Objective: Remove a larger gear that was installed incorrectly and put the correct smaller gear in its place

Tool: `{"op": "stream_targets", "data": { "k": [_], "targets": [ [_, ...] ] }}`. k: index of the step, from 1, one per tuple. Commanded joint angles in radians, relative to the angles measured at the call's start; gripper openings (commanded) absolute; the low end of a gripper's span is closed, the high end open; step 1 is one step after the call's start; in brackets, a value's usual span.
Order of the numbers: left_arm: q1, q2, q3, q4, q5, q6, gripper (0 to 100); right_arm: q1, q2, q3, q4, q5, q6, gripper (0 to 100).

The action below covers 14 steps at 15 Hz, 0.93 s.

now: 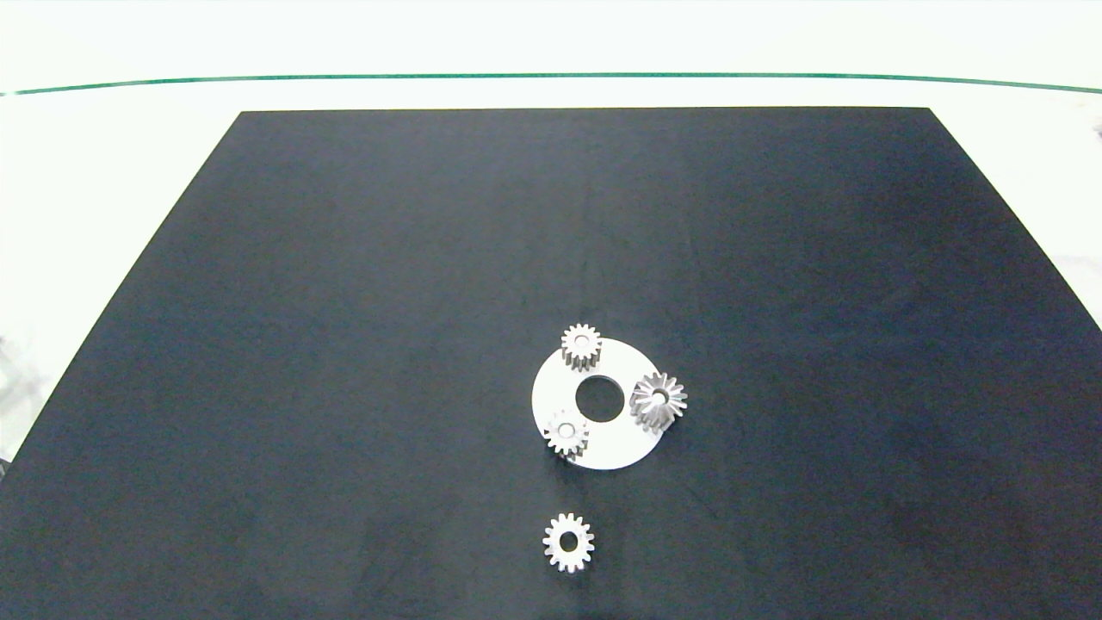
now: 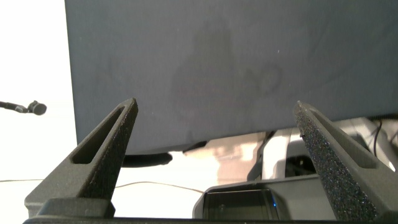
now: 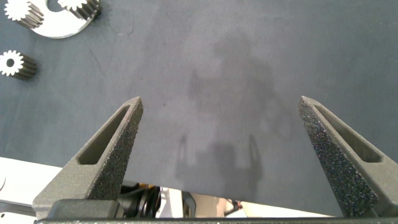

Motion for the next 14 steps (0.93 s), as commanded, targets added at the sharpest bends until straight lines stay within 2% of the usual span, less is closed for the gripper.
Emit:
{"op": "stream_targets", "data": {
  "k": [1, 4, 5, 6, 7, 9, 11, 12, 13, 14],
  "targets": [
    [-0.006, 0.071, -0.012, 0.005, -0.005, 0.003, 100, 0.044, 0.176, -0.063, -0.001, 0.001, -0.002, 100],
    [-0.012, 0.113, -0.02, 0.003, -0.061, 0.008, 100, 0.119, 0.281, -0.08, -0.011, -0.009, -0.015, 100],
    [-0.012, 0.125, -0.02, 0.002, -0.075, 0.02, 100, 0.142, 0.316, -0.095, -0.011, -0.011, -0.018, 100],
    [-0.012, 0.136, -0.02, 0.002, -0.077, 0.023, 100, 0.156, 0.337, -0.106, -0.014, -0.011, -0.022, 100],
    [-0.012, 0.165, -0.02, -0.005, -0.09, 0.028, 100, 0.197, 0.405, -0.132, -0.041, -0.016, -0.028, 100],
    [-0.014, 0.199, -0.02, -0.023, -0.132, 0.037, 100, 0.275, 0.494, -0.152, -0.091, -0.054, -0.028, 100],
    [-0.014, 0.239, -0.02, -0.046, -0.17, 0.041, 100, 0.374, 0.574, -0.159, -0.146, -0.114, -0.028, 100],
    [-0.014, 0.262, -0.018, -0.058, -0.189, 0.041, 100, 0.423, 0.603, -0.163, -0.169, -0.134, -0.028, 100],
    [-0.012, 0.282, -0.017, -0.071, -0.209, 0.041, 100, 0.469, 0.633, -0.169, -0.185, -0.138, -0.028, 100],
    [-0.014, 0.297, -0.017, -0.081, -0.218, 0.041, 100, 0.509, 0.662, -0.182, -0.185, -0.138, -0.028, 100]
  ]
}}
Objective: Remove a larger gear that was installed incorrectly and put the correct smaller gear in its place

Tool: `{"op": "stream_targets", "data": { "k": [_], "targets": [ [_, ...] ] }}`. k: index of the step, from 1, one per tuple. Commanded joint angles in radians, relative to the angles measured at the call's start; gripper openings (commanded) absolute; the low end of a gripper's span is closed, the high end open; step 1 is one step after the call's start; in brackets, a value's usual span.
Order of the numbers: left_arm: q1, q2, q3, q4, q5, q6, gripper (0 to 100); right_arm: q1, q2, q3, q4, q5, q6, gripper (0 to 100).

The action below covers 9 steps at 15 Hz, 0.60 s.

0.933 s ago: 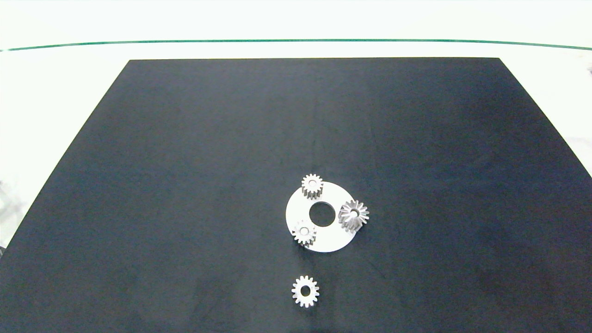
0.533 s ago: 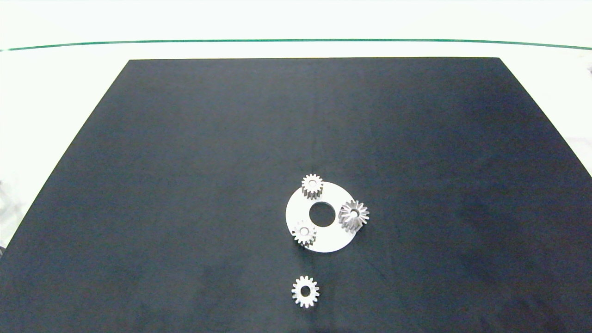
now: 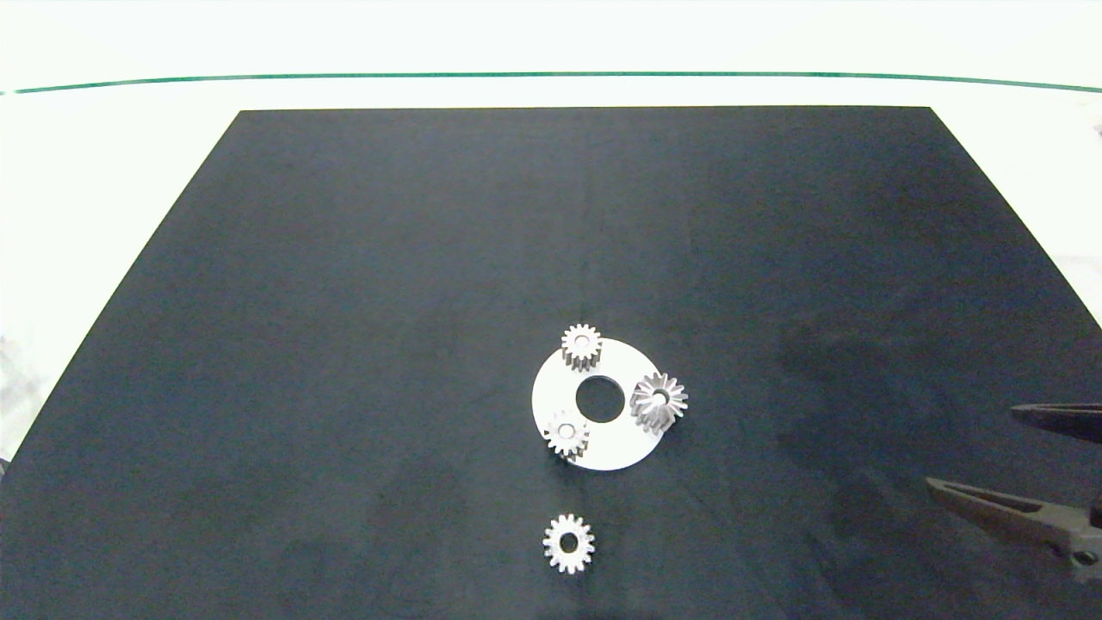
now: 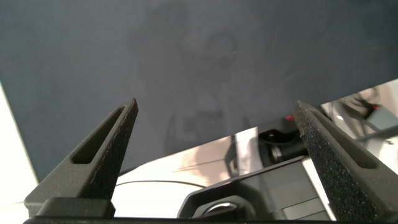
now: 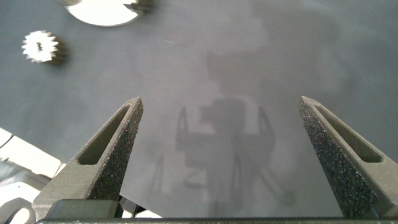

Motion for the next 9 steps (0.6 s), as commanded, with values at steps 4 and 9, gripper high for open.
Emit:
{"op": "stream_targets", "data": {
  "k": [4, 9],
  "targets": [
    [-0.004, 0.083, 0.009, -0.029, -0.029, 0.043, 100, 0.168, 0.27, -0.089, -0.051, -0.015, -0.001, 100],
    [-0.006, 0.084, 0.015, -0.029, -0.073, 0.084, 100, 0.169, 0.441, -0.156, -0.122, -0.009, -0.022, 100]
  ]
}}
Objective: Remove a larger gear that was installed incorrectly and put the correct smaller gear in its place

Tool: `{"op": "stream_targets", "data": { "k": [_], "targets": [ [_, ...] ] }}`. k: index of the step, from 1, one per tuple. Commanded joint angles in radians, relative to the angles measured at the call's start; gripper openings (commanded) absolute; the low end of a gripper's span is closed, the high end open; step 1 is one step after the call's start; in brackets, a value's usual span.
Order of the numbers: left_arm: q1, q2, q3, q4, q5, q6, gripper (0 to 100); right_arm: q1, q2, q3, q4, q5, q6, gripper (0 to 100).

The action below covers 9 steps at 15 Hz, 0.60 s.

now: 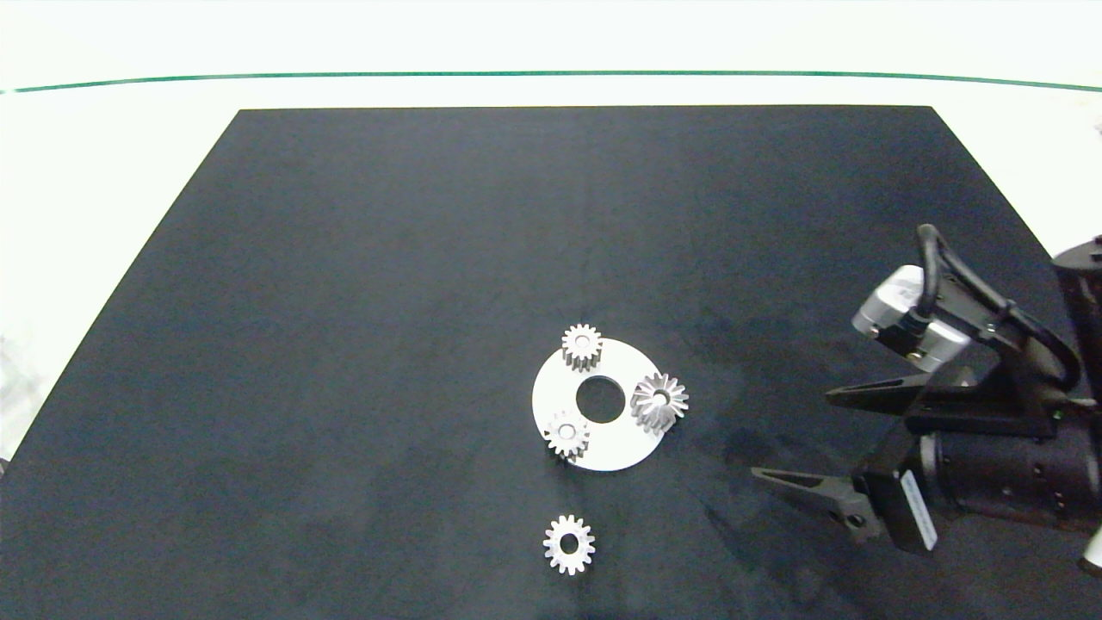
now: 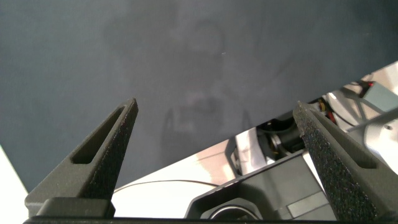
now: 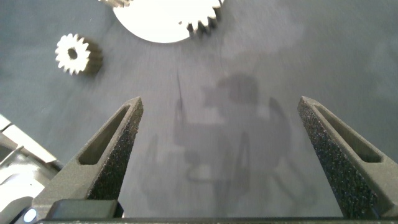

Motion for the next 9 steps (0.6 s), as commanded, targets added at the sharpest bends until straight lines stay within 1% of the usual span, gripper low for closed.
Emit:
{"op": "stream_targets", "data": {
  "k": [1, 4, 6, 7, 9],
  "targets": [
    [0.0, 0.006, 0.004, 0.004, -0.031, 0.003, 100, 0.002, 0.15, -0.074, -0.017, 0.0, -0.008, 100],
    [0.0, 0.012, 0.008, 0.004, -0.034, 0.003, 100, 0.002, 0.221, -0.139, -0.016, -0.006, -0.013, 100],
    [0.0, 0.018, 0.008, 0.003, -0.035, 0.01, 100, 0.004, 0.239, -0.154, -0.016, -0.008, -0.031, 100],
    [0.0, 0.023, 0.008, 0.003, -0.037, 0.018, 100, 0.005, 0.262, -0.168, -0.017, -0.025, -0.04, 100],
    [0.0, 0.023, 0.008, 0.003, -0.037, 0.018, 100, 0.013, 0.288, -0.189, -0.017, -0.034, -0.04, 100]
  ]
}}
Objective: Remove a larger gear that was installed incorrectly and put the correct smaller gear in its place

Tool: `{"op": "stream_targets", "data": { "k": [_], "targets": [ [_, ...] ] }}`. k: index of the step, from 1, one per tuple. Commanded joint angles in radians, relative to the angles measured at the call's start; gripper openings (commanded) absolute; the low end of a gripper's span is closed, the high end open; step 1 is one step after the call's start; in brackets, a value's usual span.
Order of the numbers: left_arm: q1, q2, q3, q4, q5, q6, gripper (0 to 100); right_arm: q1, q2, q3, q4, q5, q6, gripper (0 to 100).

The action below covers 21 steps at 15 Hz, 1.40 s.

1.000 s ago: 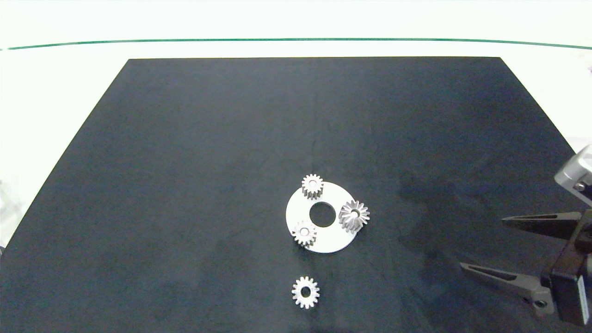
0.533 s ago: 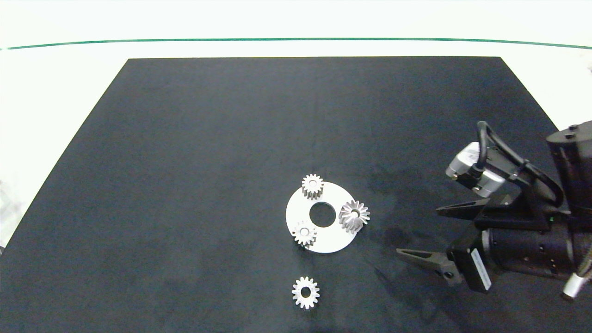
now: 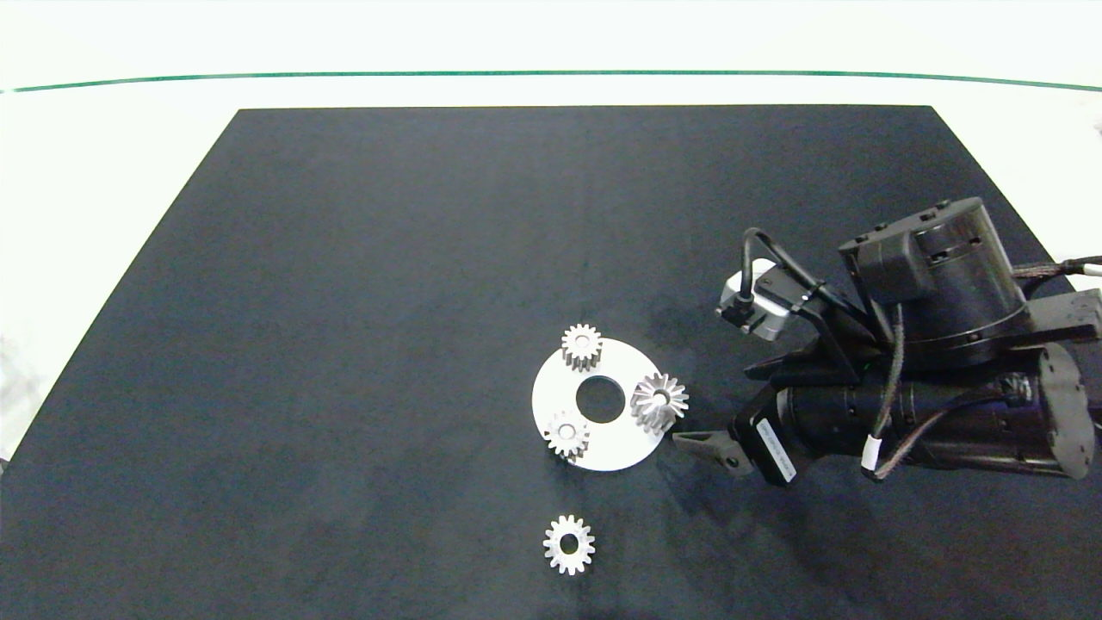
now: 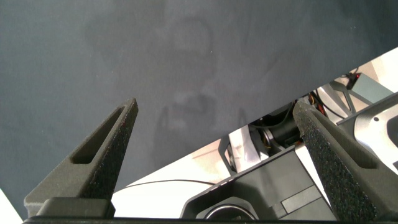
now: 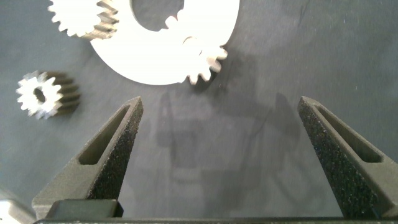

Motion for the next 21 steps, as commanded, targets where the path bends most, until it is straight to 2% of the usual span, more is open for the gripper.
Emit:
{"op": "stream_targets", "data": {
  "k": [1, 3, 5, 7, 12, 21],
  "targets": [
    [0.0, 0.003, 0.0, 0.004, -0.001, 0.001, 100, 0.008, 0.06, -0.034, 0.001, -0.009, -0.005, 100],
    [0.0, 0.003, 0.003, 0.004, -0.001, 0.001, 100, 0.014, 0.101, -0.065, -0.022, -0.035, -0.007, 100],
    [0.0, 0.003, 0.003, 0.004, -0.001, 0.001, 100, 0.024, 0.138, -0.085, -0.056, -0.042, -0.018, 100],
    [0.0, 0.003, 0.003, 0.004, -0.001, 0.001, 100, 0.041, 0.158, -0.102, -0.057, -0.062, -0.024, 100],
    [0.0, -0.002, 0.007, 0.004, -0.001, 0.007, 100, 0.064, 0.176, -0.116, -0.057, -0.078, -0.025, 100],
    [0.0, -0.008, 0.021, 0.004, -0.001, 0.007, 100, 0.06, 0.189, -0.127, -0.056, -0.087, -0.022, 82]
  ]
}}
